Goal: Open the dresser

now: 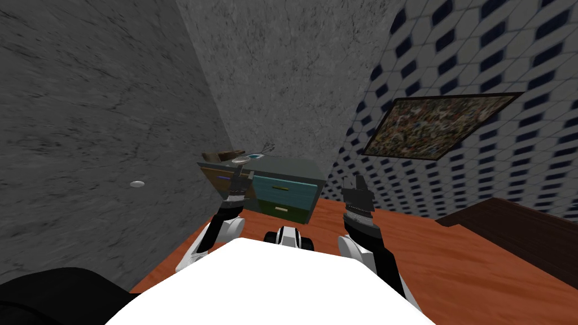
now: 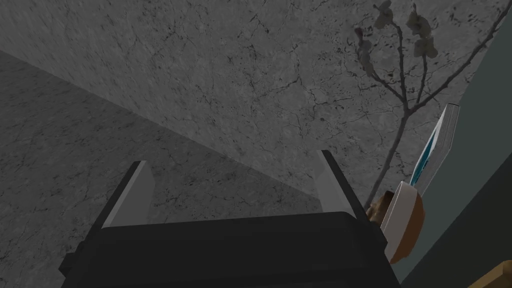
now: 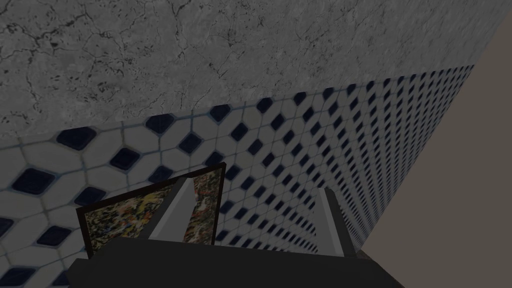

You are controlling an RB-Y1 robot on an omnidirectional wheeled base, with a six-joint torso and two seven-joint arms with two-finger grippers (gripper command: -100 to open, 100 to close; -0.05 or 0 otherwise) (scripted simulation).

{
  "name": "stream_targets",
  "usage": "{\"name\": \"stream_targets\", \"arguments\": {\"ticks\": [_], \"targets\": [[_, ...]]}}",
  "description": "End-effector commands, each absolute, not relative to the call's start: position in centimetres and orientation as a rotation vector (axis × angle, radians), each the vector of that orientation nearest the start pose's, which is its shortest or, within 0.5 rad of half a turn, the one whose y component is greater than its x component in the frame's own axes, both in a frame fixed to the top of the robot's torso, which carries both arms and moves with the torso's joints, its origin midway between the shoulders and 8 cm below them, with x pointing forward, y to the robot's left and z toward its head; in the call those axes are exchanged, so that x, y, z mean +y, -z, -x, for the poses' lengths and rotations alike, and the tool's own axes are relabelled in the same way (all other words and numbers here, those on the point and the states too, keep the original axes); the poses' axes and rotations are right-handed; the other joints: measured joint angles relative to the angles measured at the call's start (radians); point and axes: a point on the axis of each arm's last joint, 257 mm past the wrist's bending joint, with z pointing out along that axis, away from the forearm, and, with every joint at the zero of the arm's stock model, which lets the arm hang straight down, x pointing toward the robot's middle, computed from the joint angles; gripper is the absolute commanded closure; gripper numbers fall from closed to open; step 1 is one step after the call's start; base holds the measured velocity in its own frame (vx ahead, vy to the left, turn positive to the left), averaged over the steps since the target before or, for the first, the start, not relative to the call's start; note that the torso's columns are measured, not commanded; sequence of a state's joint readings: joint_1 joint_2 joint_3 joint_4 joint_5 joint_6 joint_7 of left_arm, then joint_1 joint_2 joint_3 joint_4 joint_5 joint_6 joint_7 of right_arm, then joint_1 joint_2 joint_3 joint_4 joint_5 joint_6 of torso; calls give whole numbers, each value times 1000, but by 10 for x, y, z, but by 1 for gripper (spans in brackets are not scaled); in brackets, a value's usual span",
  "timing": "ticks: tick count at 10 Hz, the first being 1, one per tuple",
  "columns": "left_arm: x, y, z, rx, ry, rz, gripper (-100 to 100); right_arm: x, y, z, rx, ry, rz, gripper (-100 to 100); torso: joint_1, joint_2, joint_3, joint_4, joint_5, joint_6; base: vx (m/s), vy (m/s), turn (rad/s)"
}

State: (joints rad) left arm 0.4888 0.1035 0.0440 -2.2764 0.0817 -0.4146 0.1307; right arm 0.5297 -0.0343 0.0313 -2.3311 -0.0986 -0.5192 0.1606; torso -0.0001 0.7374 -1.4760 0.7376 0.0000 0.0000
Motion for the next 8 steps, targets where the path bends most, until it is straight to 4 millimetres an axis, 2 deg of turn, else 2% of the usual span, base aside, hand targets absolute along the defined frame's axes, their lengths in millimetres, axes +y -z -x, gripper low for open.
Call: {"name": "stream_targets", "arguments": {"ticks": [1,8], "targets": [[294,7,-367,706,1403,763,-100,-278,-41,-329,591,-1247,-609,0,0,0,0,0,0,0,9,-5,-22],[293,69,-394,811,1363,823,-100,-278,-41,-329,591,-1247,-609,0,0,1,0,0,0,0,8,-4,-24]]}}
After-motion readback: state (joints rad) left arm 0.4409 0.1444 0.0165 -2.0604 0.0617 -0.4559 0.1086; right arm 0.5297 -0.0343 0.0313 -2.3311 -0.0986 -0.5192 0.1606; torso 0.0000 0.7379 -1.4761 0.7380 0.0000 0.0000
